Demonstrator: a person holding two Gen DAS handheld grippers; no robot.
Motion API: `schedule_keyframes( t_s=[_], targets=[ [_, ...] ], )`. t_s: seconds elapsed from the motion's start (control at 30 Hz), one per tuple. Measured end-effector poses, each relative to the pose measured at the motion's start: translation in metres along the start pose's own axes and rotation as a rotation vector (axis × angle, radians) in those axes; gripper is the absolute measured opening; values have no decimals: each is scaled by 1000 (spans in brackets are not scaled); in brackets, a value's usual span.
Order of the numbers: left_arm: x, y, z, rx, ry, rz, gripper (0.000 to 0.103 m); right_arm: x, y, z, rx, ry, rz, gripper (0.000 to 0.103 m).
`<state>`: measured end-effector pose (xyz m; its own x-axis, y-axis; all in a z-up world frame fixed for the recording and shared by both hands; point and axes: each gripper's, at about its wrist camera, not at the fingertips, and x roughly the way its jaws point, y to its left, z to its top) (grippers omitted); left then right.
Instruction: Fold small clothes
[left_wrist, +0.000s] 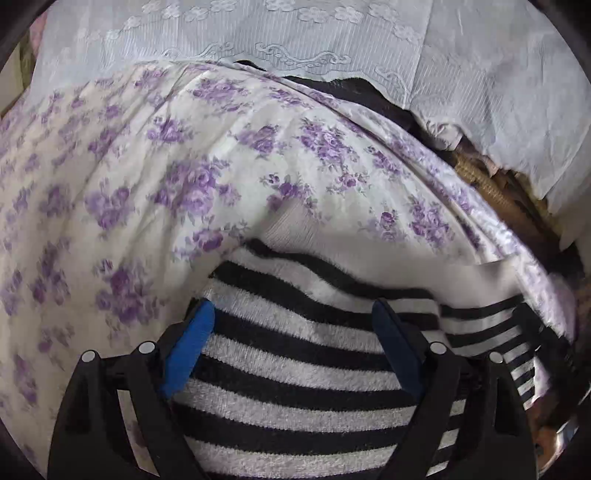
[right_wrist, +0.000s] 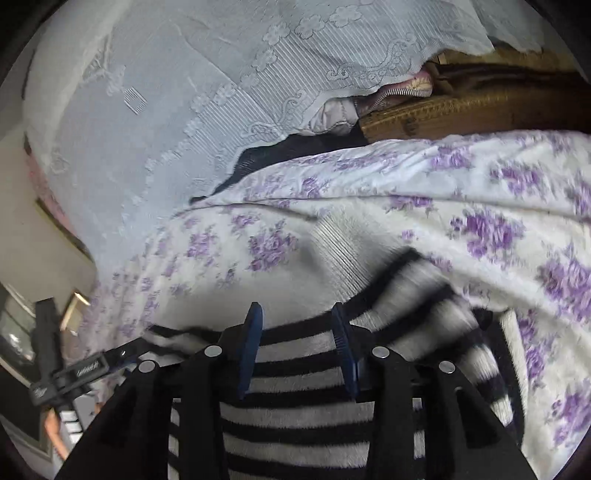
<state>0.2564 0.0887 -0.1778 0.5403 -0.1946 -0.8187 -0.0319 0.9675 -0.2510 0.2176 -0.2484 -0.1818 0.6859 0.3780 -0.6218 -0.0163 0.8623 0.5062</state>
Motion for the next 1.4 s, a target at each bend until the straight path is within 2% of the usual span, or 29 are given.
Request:
schedule_keyframes(
  t_s=[0.1,0.13,0.2,0.27,0.33,0.37,0.4,0.43,0.47,0.5,0.53,0.57,0.6,0.63,0.67,0.73,0.8,0.83,0.9,0.97,1.0,1.03,1.1,1.13,1.2,1.27,1.33,1.4],
  targets=[
    [-12,-22,-14,140,-73,36,84,0,-8,-7,20,5,8,42],
    [-15,-32,-17,189,-81,17,84,0,-10,-7,42,10,29,42],
    [-18,-45,-20,228,-81,-13,85,-3,-4,-6,55,12,60,42],
    [-19,-57,-22,253,-102,-11,92,-9,12,-8,19,4,86,45],
    [-11,-63,-25,284,-118,62,94,-4,27,-9,-32,18,119,55],
    [6,-62,-28,296,-92,151,95,5,31,-10,-62,50,93,58],
    [19,-59,-30,298,-54,191,95,15,28,-13,-76,79,41,58],
    [34,-54,-35,306,-23,212,99,25,20,-16,-75,106,-18,56],
    [36,-54,-39,324,-53,229,99,35,2,-18,-44,127,-65,35],
    [32,-63,-46,366,-94,279,99,36,-11,-18,2,120,-58,16],
    [30,-69,-49,396,-112,314,99,29,-24,-15,65,116,-48,14],
    [27,-72,-54,413,-133,338,99,22,-28,-12,87,109,-39,19],
    [23,-71,-56,409,-136,335,98,10,-30,-12,95,74,-34,29],
    [15,-68,-60,397,-132,296,98,-3,-31,-13,90,31,-29,33],
    [3,-64,-64,390,-133,217,98,-19,-30,-14,77,-2,-15,34],
    [-18,-57,-70,382,-167,147,98,-47,-31,-16,61,-33,4,35],
    [-33,-46,-74,367,-209,152,98,-63,-37,-17,47,-57,-39,39],
    [-32,-42,-73,352,-202,156,98,-69,-41,-18,45,-63,-73,40],
    [-18,-26,-71,291,-127,158,98,-76,-55,-27,50,-41,-118,41],
    [1,-20,-72,260,-64,214,99,-76,-69,-41,71,-7,-143,41],
    [8,-18,-71,249,-33,198,99,-74,-77,-47,88,13,-138,40],
    [8,-17,-71,243,-35,194,99,-71,-82,-53,98,26,-131,38],
    [6,-17,-72,246,-46,198,99,-71,-81,-57,90,-4,-136,11],
    [4,-16,-72,241,-52,201,99,-74,-76,-56,76,-18,-113,11],
    [3,-16,-73,245,-55,210,99,-81,-69,-57,43,-49,-136,11],
    [6,-15,-75,244,-33,220,99,-76,-75,-63,36,-22,-188,11],
    [7,-14,-75,240,-26,218,99,-70,-85,-70,55,-21,-172,10],
    [0,-10,-77,220,-30,209,99,-74,-79,-67,29,-14,-203,12]
  ],
)
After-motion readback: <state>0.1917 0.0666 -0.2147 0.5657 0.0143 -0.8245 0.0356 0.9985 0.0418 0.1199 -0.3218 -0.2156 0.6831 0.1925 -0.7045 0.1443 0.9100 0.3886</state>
